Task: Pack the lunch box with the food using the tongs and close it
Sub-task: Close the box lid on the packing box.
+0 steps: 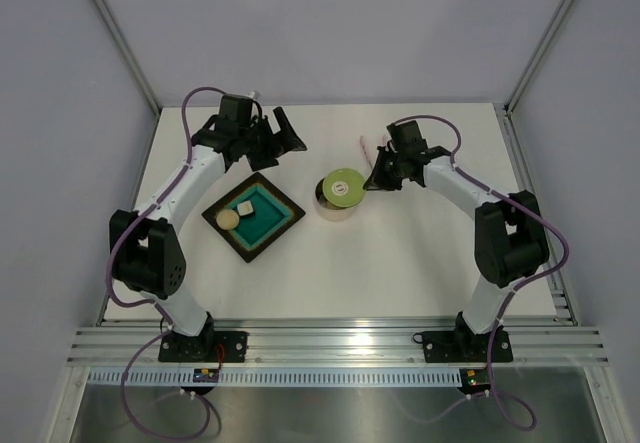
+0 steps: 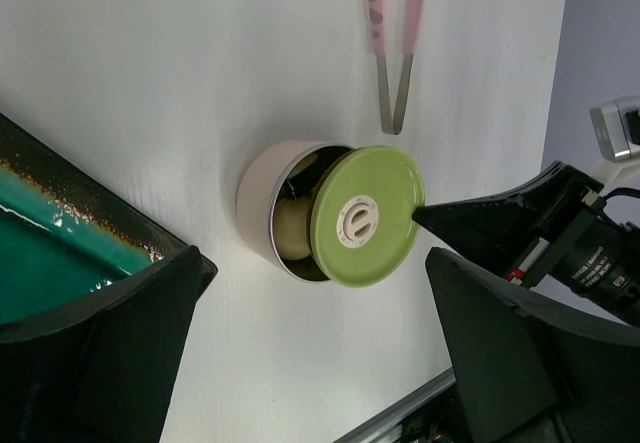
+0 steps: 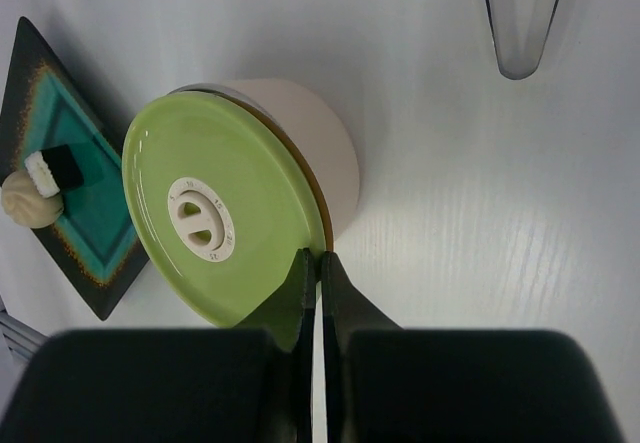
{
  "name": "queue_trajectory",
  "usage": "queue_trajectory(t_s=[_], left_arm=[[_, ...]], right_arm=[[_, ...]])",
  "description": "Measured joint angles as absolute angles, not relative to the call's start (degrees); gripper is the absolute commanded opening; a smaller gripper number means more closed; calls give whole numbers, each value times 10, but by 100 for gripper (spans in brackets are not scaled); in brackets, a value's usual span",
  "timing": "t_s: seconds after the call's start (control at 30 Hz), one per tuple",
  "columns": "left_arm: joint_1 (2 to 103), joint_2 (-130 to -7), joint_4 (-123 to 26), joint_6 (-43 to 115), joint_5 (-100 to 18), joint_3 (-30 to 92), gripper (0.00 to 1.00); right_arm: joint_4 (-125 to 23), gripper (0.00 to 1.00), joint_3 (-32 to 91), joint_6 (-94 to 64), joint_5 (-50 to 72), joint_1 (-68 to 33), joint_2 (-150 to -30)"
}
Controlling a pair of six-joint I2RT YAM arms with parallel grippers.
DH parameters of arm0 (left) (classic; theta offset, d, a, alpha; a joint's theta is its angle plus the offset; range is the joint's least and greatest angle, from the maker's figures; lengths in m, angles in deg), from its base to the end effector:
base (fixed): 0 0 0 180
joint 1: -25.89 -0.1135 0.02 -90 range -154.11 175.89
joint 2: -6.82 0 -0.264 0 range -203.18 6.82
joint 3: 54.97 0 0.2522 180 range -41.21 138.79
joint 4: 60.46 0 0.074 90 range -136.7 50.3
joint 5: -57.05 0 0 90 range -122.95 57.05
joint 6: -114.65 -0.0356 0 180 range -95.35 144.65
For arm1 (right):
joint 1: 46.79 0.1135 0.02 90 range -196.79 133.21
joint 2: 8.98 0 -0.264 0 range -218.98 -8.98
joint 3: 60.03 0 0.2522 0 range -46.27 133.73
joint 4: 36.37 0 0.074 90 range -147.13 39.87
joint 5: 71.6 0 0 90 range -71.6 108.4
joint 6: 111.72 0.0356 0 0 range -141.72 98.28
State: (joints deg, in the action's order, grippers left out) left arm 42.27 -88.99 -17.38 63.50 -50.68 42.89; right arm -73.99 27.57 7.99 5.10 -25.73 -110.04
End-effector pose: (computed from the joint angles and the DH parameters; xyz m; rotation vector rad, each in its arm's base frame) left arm 0.3617 -0.1176 0.3143 -0.2991 2.3767 -0.8346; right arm 0.3556 0.1457 0.2294 0.0875 2.5477 0.6541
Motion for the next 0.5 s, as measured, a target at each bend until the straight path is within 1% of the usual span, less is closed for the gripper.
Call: queue_trajectory(t_s=[0.17, 0.5], left_arm=[[431, -890, -162, 631, -510, 415, 99], [459, -897, -155, 615, -512, 417, 99]], right_arm=[[-738, 0, 287, 80, 40, -257, -1129], [-737, 0, 304, 80, 25, -249, -1147]])
